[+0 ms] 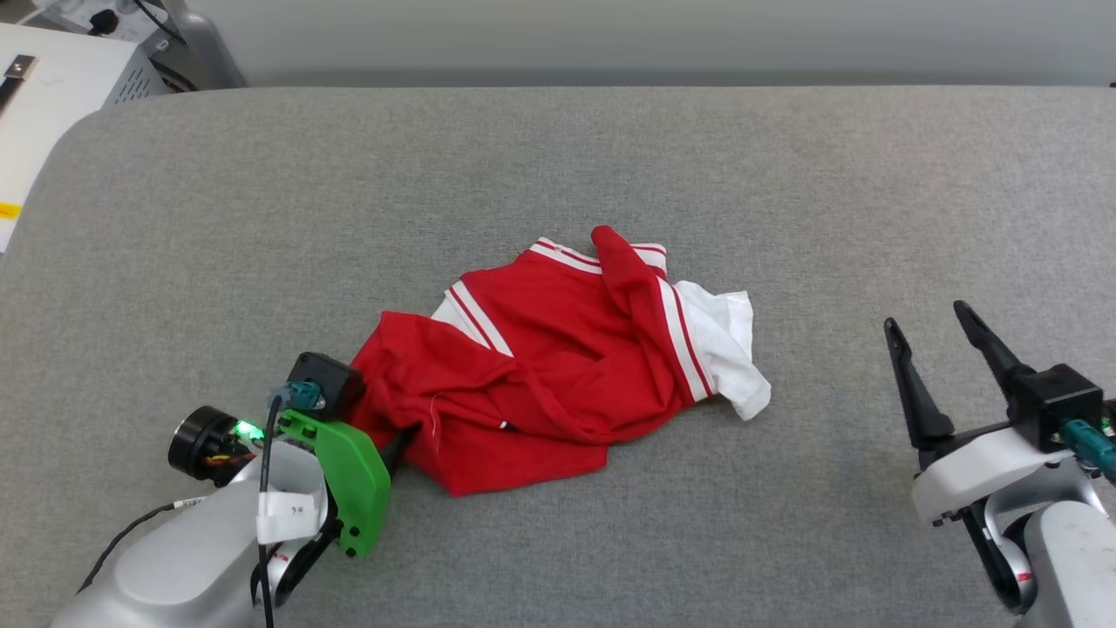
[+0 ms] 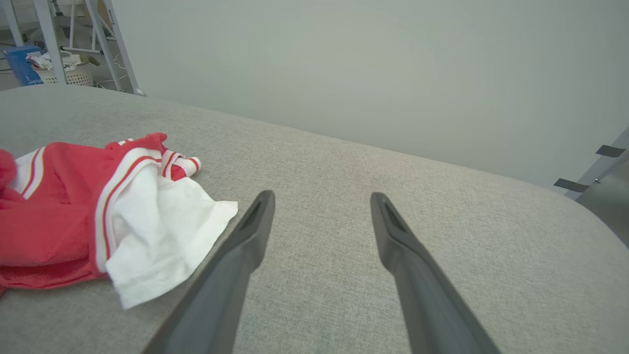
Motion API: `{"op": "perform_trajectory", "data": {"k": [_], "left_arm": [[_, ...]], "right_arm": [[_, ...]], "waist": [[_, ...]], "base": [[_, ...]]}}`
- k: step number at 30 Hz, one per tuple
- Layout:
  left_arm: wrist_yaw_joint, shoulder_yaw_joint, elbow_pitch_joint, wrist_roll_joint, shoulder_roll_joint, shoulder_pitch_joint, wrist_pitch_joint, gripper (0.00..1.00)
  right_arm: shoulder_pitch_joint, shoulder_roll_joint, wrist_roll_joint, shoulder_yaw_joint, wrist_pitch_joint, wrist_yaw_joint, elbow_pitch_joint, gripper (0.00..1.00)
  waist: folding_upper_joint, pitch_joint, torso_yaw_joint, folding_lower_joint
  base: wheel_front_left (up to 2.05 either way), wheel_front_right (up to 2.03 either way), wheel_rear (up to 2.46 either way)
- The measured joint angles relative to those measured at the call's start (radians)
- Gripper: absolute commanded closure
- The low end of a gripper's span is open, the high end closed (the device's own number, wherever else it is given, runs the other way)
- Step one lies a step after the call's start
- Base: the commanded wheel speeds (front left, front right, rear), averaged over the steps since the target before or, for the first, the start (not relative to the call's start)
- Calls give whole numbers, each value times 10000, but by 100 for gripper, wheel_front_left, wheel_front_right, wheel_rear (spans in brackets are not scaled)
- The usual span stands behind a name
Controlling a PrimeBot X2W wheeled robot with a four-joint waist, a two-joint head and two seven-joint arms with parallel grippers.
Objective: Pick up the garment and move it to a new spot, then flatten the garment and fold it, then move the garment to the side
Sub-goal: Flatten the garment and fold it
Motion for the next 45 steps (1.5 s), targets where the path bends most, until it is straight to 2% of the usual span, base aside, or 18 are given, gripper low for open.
{"op": "perform_trajectory", "data": {"k": [6, 11, 17, 22, 27, 31, 39, 42, 45], "left_arm": [[1166, 809, -525, 117, -115, 331, -1919, 0], [2347, 1735, -1430, 426, -96, 775, -2537, 0], [3613, 3824, -2798, 1967, -385, 1795, -2608, 0], [4107, 5371, -3628, 3342, -1179, 3179, -2606, 0], [4105, 6460, -4126, 4497, -2100, 4024, -2606, 0], [3591, 7112, -4107, 5131, -2823, 4265, -2606, 0], [2362, 8065, -3745, 6119, -4086, 4250, -2606, 0], [2008, 8368, -3622, 6443, -4399, 4236, -2606, 0], [1712, 8661, -3498, 6732, -4631, 4231, -2606, 0]], "right_arm": [[-421, -711, 215, -345, 276, 0, -401, 0], [-1534, -1444, 389, -121, 859, 0, -838, 0], [-2964, -2508, 1507, 1409, 2817, 0, -895, 0], [-4096, -3661, 3425, 3641, 5392, 0, -734, 0], [-4777, -4380, 5572, 5164, 7900, 0, -476, 0], [-5409, -4602, 6412, 5816, 8857, 0, 44, 0], [-6188, -4228, 6625, 6985, 8780, 0, 1567, 0], [-6202, -3992, 6719, 7486, 8506, -4, 2042, 0], [-6423, -4027, 6803, 8009, 8403, -17, 2282, 0]], "waist": [[0, -412, 296, 0], [0, -623, 660, 0], [0, -616, 1060, 0], [0, -329, 1285, 0], [0, 29, 1485, 0], [0, 397, 1682, 0], [0, 1212, 2104, 0], [0, 1459, 2252, 0], [0, 1633, 2356, 0]], "base": [[0, 0, 0], [0, 0, 0], [0, 0, 0], [0, 0, 0], [0, 0, 0], [0, 0, 0], [0, 0, 0], [0, 0, 0], [0, 0, 0]]}}
